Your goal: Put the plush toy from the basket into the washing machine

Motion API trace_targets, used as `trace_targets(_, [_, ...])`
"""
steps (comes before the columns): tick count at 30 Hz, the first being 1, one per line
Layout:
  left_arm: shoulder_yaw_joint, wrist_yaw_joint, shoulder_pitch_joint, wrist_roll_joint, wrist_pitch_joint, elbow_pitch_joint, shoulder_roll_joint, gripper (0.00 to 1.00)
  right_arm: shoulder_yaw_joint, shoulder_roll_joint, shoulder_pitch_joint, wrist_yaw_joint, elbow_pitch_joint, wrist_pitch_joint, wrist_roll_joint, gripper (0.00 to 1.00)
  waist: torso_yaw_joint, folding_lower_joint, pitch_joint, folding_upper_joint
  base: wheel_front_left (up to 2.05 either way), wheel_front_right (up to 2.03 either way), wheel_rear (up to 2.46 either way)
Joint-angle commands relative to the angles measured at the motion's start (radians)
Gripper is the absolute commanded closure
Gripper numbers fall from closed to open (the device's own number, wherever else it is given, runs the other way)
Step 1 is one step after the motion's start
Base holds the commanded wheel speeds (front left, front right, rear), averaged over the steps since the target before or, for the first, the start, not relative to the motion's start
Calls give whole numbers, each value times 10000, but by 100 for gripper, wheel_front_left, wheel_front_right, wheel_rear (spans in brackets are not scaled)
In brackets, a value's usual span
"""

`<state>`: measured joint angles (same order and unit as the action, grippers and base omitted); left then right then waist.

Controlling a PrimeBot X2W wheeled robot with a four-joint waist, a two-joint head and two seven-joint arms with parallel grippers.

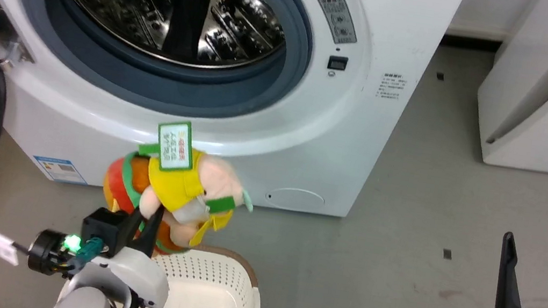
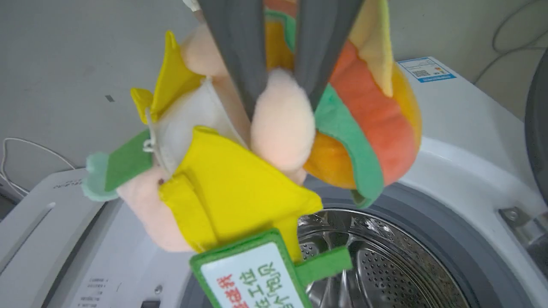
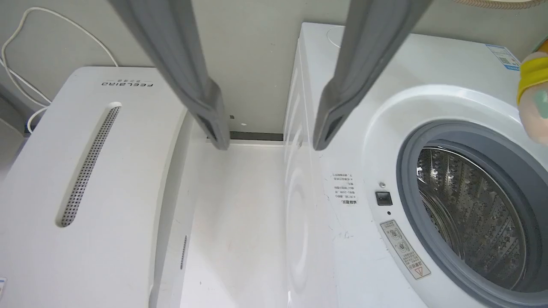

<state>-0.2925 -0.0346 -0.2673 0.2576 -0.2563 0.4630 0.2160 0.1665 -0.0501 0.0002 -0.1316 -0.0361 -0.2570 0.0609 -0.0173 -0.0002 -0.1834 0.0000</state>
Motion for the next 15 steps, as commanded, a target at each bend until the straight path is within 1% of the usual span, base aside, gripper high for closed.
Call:
trace_targets(1, [176, -72, 196, -83, -54, -579, 26, 100, 16, -1, 151, 9, -6, -47, -19, 0, 52, 2, 163, 0, 0, 0, 0])
trace_targets(5, [571, -144, 363, -314, -54, -1872, 106, 100, -28, -1, 189, 9, -60, -47, 35, 0, -67, 2, 168, 0, 0, 0, 0])
trace_targets(8, [846, -149, 188, -460, -54, -2542, 276, 100, -99, -1, 136, 9, -129, -47, 91, 0, -225, 2, -26, 0, 0, 0, 0])
trace_targets(12, [1208, -137, -501, -548, -49, -2851, 693, 100, -195, -1, -66, 9, -281, -47, 191, 0, -517, 2, -596, 0, 0, 0, 0])
trace_targets(15, [1378, -14, -1353, -599, 232, -2834, 1114, 100, -284, -1, -300, 9, -403, -47, 270, 0, -783, 2, -1168, 0, 0, 0, 0])
